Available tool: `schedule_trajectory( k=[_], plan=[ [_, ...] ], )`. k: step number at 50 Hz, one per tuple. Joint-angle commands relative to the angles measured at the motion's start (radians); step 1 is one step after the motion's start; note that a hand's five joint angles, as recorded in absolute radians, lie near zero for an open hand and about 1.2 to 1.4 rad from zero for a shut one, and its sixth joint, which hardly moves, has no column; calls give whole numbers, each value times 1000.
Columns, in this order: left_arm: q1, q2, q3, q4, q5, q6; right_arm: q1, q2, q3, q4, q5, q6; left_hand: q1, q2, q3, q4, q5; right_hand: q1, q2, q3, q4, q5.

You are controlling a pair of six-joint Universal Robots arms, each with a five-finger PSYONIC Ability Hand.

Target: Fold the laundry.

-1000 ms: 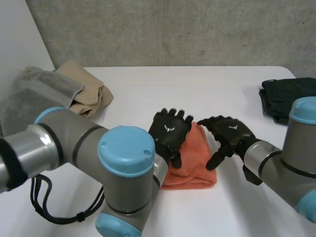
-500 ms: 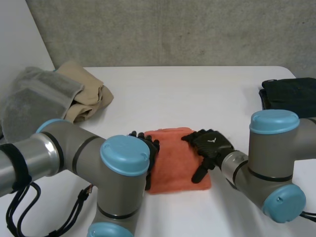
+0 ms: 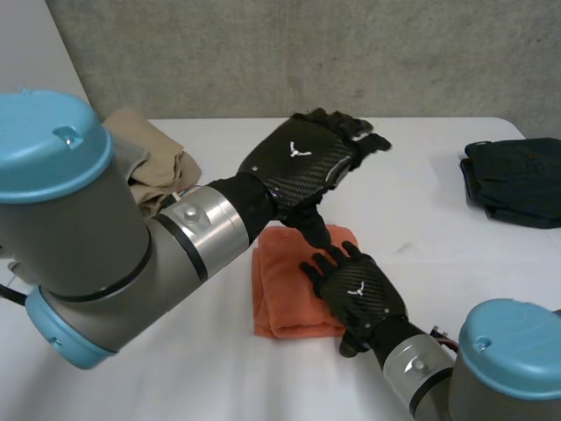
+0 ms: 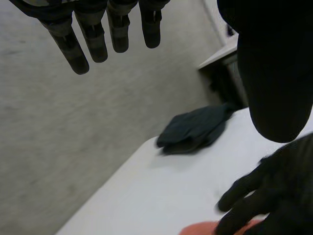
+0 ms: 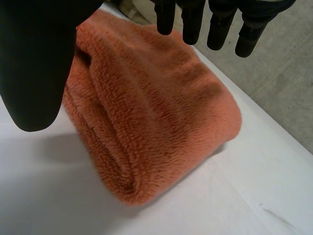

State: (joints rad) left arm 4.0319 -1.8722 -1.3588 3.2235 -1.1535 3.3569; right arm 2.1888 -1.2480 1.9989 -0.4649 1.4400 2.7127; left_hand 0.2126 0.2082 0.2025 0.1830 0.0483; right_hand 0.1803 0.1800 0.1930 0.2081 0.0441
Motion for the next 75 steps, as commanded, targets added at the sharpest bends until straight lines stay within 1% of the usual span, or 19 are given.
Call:
schedule_trajectory(
  k=[1, 7, 14, 30, 34, 35, 39, 43, 51, 53, 54, 55, 60, 63, 64, 65, 66, 69, 75],
  plan=[
    [10, -28, 15, -22, 28, -34, -3, 93, -25, -136, 11, -7, 36, 41, 46, 66, 26, -6, -5, -18, -34, -44],
    [1, -47, 14, -22, 18, -33, -4, 159, -45, -193, 11, -34, 36, 41, 46, 66, 26, -6, -5, -18, -34, -44],
    [1, -50, 18, -22, 18, -34, -3, 212, -69, -212, 13, -70, 36, 41, 46, 66, 26, -6, -5, -18, -34, -44],
    [4, -47, 15, -21, 18, -36, -3, 217, -106, -219, 10, -68, 36, 41, 46, 66, 26, 4, 5, -8, -23, -34],
    [4, -45, 10, -22, 17, -39, -4, 248, -137, -219, 10, -70, 36, 41, 46, 66, 26, 133, 134, 121, 106, 95],
    [5, -44, 7, -21, 18, -40, -7, 263, -147, -219, 8, -70, 36, 41, 46, 66, 26, 267, 268, 255, 240, 229],
    [6, -44, -2, -22, 18, -40, -12, 269, -166, -230, 7, -70, 36, 41, 46, 66, 26, 570, 570, 557, 542, 532],
    [7, -42, -8, -21, 18, -39, -14, 259, -180, -247, 0, -65, 36, 41, 46, 66, 26, 624, 624, 611, 596, 586],
    [10, -38, -3, -19, 17, -39, -18, 245, -209, -235, 0, -59, 36, 41, 46, 66, 26, 577, 577, 564, 549, 539],
    [10, -36, -3, -16, 17, -39, -20, 245, -210, -235, -1, -57, 36, 41, 46, 66, 26, 516, 516, 503, 488, 477],
    [10, -35, -3, -13, 17, -39, -23, 248, -215, -235, 0, -57, 36, 41, 46, 66, 26, 431, 431, 418, 403, 393],
    [10, -35, -3, -13, 17, -40, -24, 249, -218, -233, 0, -57, 36, 41, 46, 66, 26, 398, 399, 386, 370, 360],
    [10, -28, -6, -13, 17, -40, -34, 263, -233, -233, -4, -56, 36, 40, 46, 66, 26, 363, 363, 350, 335, 324],
    [10, -28, -8, -13, 14, -40, -34, 274, -244, -225, -7, -60, 36, 41, 46, 66, 26, 290, 290, 277, 262, 251],
    [10, -28, -8, -13, 14, -40, -35, 271, -242, -221, -7, -56, 36, 41, 46, 66, 26, 225, 226, 213, 198, 187],
    [10, -28, -9, -14, 14, -40, -37, 263, -238, -203, -4, -50, 36, 41, 46, 66, 26, 42, 42, 29, 14, 3],
    [10, -28, -9, -14, 14, -40, -38, 262, -230, -190, -7, -48, 36, 41, 46, 66, 26, -6, -5, -18, -34, -44],
    [10, -27, -16, -14, 14, -39, -46, 248, -210, -140, -16, -51, 36, 41, 46, 66, 26, -6, -5, -18, -34, -44],
    [10, -25, -19, -14, 14, -39, -81, 183, -160, -116, -21, -53, 36, 41, 46, 66, 26, -6, -5, -18, -34, -44]
  ],
)
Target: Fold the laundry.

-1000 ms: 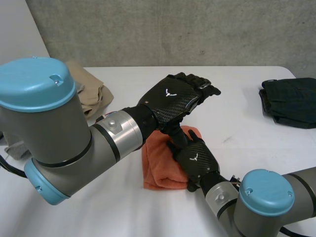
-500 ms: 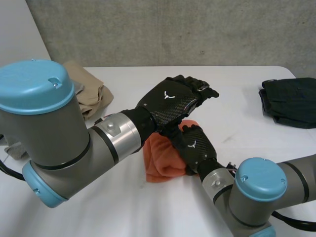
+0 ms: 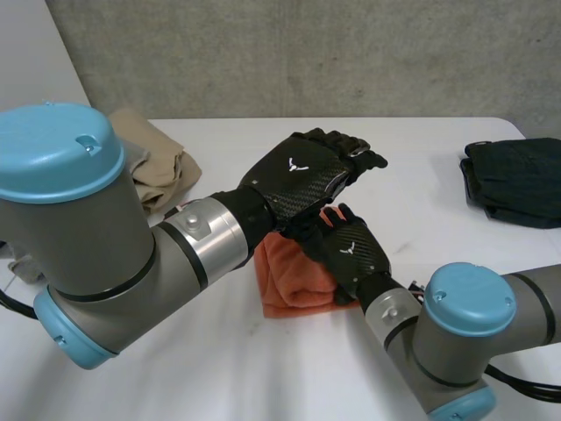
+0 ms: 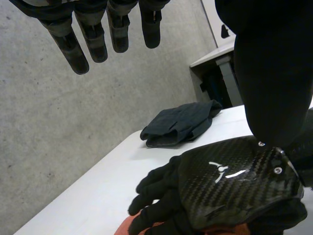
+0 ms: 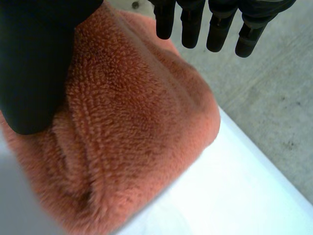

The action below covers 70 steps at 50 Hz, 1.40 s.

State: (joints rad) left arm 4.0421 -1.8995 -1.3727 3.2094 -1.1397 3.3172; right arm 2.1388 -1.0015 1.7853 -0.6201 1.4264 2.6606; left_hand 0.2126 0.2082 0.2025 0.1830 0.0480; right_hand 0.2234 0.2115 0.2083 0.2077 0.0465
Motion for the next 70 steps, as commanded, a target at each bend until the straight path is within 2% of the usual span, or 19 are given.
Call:
schedule_trajectory(
  k=[1, 10, 16, 20, 34, 35, 36, 40, 43, 47, 49, 51, 52, 53, 63, 70],
  plan=[
    [0, 2, -5, 0, 0, 1, -31, -71, 71, 39, -15, -2, 36, 41, 46, 66, 26, -49, -37, -34, -33, -47],
    [-2, 2, -12, 0, 0, -2, -34, -66, 69, 26, -27, -1, 33, 38, 43, 63, 23, -47, -35, -32, -32, -45],
    [0, 0, -19, 1, 0, -2, -26, -3, 26, 20, -24, -10, 33, 38, 43, 63, 23, -12, 0, 3, 4, -10],
    [1, 0, -19, 1, 2, -2, -26, 7, 2, 11, -24, -11, 33, 38, 43, 63, 23, 55, 67, 70, 71, 58],
    [5, 0, -19, 1, 2, -2, -25, 55, -52, 6, -23, -16, 30, 35, 40, 60, 20, 70, 82, 85, 86, 72],
    [5, 0, -19, 1, 2, -2, -25, 57, -53, 6, -23, -16, 30, 35, 40, 60, 20, 99, 111, 114, 115, 101],
    [3, 0, -19, 1, 2, -2, -25, 63, -58, 6, -24, -16, 30, 35, 40, 60, 20, 271, 283, 286, 287, 273],
    [3, 2, -20, 1, 2, -2, -26, 64, -67, 3, -23, -16, 27, 32, 37, 57, 17, 715, 727, 730, 730, 717],
    [3, 3, -20, 1, 0, -2, -33, 57, -67, -9, -23, -13, 27, 32, 37, 57, 17, 836, 848, 851, 852, 838],
    [5, 7, -19, 1, 0, -2, -36, 44, -73, -17, -27, -10, 27, 32, 37, 57, 17, 798, 810, 813, 814, 801],
    [8, 7, -19, 1, 0, -4, -36, 41, -83, -7, -26, -7, 27, 32, 37, 57, 17, 699, 711, 714, 714, 701],
    [8, 7, -19, 1, 0, -4, -36, 41, -84, -4, -20, -10, 27, 32, 37, 57, 17, 535, 547, 550, 551, 537],
    [8, 7, -19, 0, 0, -4, -36, 40, -83, -3, -20, -7, 27, 32, 37, 57, 17, 330, 342, 346, 346, 333],
    [8, 7, -20, 0, 0, -4, -36, 38, -77, 0, -18, -5, 27, 32, 37, 57, 17, 288, 300, 303, 303, 290],
    [12, 13, -22, 1, 2, -5, -103, 6, -35, 3, -37, -14, 27, 32, 37, 57, 17, 378, 390, 393, 394, 381],
    [9, 13, -25, 0, 0, -5, -109, -3, 11, 49, -73, -24, 27, 32, 37, 57, 17, 29, 41, 44, 45, 32]
  ],
)
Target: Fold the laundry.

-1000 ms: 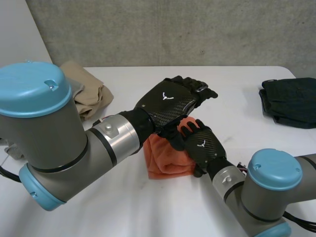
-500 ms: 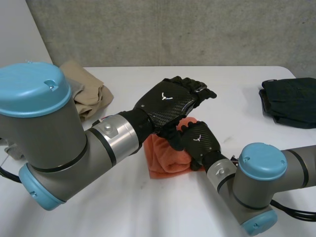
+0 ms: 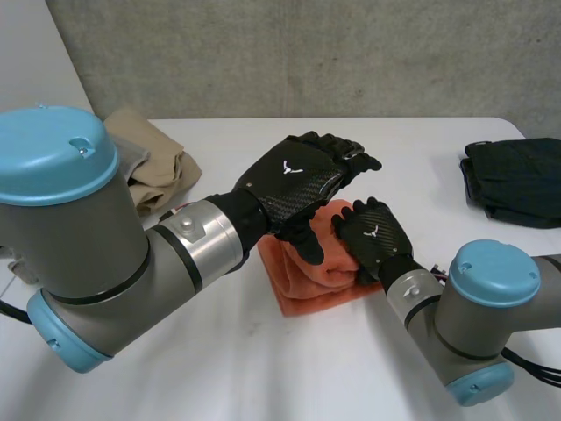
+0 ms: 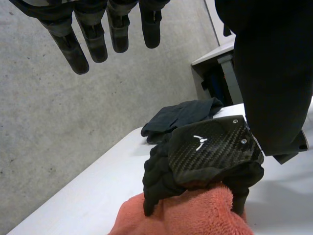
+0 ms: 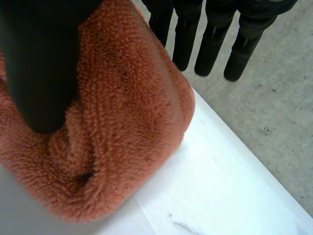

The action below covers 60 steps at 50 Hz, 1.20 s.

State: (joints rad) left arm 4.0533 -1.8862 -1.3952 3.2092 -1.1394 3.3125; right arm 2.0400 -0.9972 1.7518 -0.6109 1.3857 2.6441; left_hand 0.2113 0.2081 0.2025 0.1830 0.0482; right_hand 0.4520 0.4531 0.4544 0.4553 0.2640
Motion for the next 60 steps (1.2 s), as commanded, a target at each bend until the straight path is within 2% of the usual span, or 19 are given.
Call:
schedule_trajectory(
  k=[1, 13, 21, 35, 40, 41, 43, 47, 58, 60],
  plan=[
    [-2, -1, -4, 0, 0, -1, -14, -11, 63, 40, -40, -3, 29, 32, 37, 57, 17, -208, -209, -211, -212, -195],
    [-2, 1, -16, 1, 1, -1, -12, -38, 100, 17, -74, -4, 29, 32, 37, 57, 17, -156, -157, -158, -159, -142],
    [1, -1, -18, 1, 1, -1, -1, 5, 66, -35, -74, -16, 26, 29, 34, 54, 14, -29, -31, -32, -33, -16],
    [1, -1, -19, 1, 1, -1, 2, 52, -8, -38, -68, -16, 26, 29, 34, 54, 14, 12, 11, 9, 8, 25],
    [1, 1, -21, 0, 1, -1, 0, 77, -35, -40, -62, -18, 23, 26, 32, 51, 11, 322, 321, 320, 319, 336],
    [2, 1, -22, 0, 1, -1, 0, 78, -44, -40, -60, -16, 20, 23, 29, 48, 8, 486, 485, 483, 482, 499],
    [4, 1, -22, 0, 1, -1, -4, 74, -54, -41, -59, -13, 20, 23, 29, 48, 8, 628, 626, 625, 624, 641],
    [7, 2, -21, 0, 0, -1, -11, 49, -80, -33, -47, -1, 20, 23, 29, 48, 8, 652, 651, 649, 648, 665],
    [15, 30, -21, 1, 1, -17, -156, 32, -140, -1, -89, -18, 17, 20, 26, 45, 5, 614, 612, 611, 610, 627],
    [13, 30, -19, 1, 3, -19, -196, 35, -178, 2, -118, -10, 17, 20, 26, 45, 5, 617, 615, 614, 613, 630]
  ],
)
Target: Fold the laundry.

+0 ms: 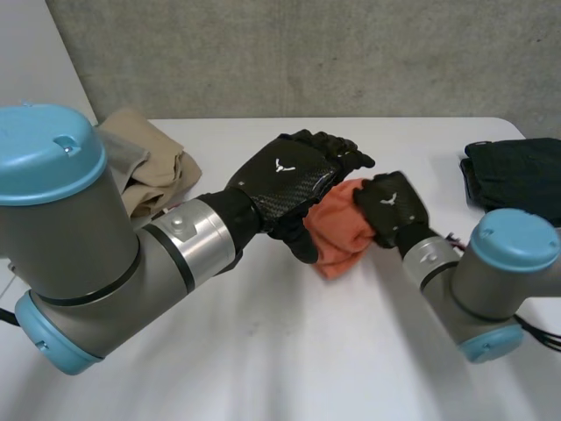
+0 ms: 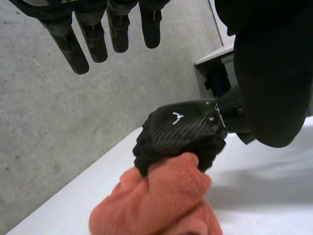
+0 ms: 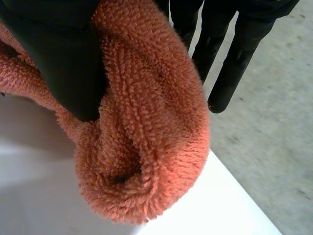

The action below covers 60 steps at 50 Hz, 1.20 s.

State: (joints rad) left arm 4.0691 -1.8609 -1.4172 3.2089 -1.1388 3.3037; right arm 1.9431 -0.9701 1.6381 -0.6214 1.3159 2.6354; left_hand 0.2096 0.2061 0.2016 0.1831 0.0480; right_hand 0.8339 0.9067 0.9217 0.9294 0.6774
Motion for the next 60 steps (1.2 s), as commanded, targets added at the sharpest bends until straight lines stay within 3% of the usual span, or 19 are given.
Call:
schedule_trajectory(
  k=[1, 6, 14, 19, 26, 37, 41, 42, 45, 49, 56, 60],
  plan=[
    [-4, 5, 6, 3, 2, -12, -117, 7, -76, 11, -64, 0, 19, 22, 27, 45, 6, 238, 165, 150, 142, 219],
    [-6, 5, 23, 11, 2, -12, -197, 10, -210, 3, -156, 12, 19, 22, 27, 45, 6, 252, 179, 164, 157, 234],
    [-9, 6, 58, 46, 1, -52, -326, 59, -463, -50, -187, 195, 19, 22, 27, 45, 6, 258, 185, 170, 163, 240],
    [-7, 9, 64, 68, 4, -84, -458, 158, -578, -92, -210, 261, 19, 22, 27, 45, 6, 258, 185, 170, 163, 240],
    [-18, 3, 54, 78, 5, -85, -616, 405, -740, -93, -359, 265, 19, 22, 27, 45, 6, 255, 182, 167, 160, 237],
    [-18, -14, 20, 80, 4, -81, -721, 564, -762, -150, -417, 215, 22, 25, 30, 48, 9, 249, 177, 162, 154, 231],
    [-18, -18, 20, 80, 2, -81, -742, 559, -742, -138, -435, 175, 19, 22, 27, 45, 6, 21, -52, -67, -74, 3],
    [-18, -18, 18, 80, 2, -81, -747, 547, -716, -132, -437, 166, 19, 22, 27, 45, 6, -276, -349, -364, -372, -294],
    [-18, -17, 18, 80, 2, -82, -748, 499, -669, -129, -423, 143, 19, 22, 27, 45, 6, -659, -732, -747, -755, -677],
    [-21, -8, 20, 80, 4, -84, -763, 368, -574, -107, -402, 112, 16, 19, 24, 42, 3, -659, -732, -747, -755, -677],
    [-42, 19, 21, 85, 2, -88, -875, 134, -437, 93, -287, 39, 16, 19, 24, 42, 3, -659, -732, -747, -755, -677],
    [-44, 34, 23, 91, 2, -88, -915, 45, -474, 248, -131, -157, 16, 19, 24, 42, 3, -659, -732, -747, -755, -677]
  ],
)
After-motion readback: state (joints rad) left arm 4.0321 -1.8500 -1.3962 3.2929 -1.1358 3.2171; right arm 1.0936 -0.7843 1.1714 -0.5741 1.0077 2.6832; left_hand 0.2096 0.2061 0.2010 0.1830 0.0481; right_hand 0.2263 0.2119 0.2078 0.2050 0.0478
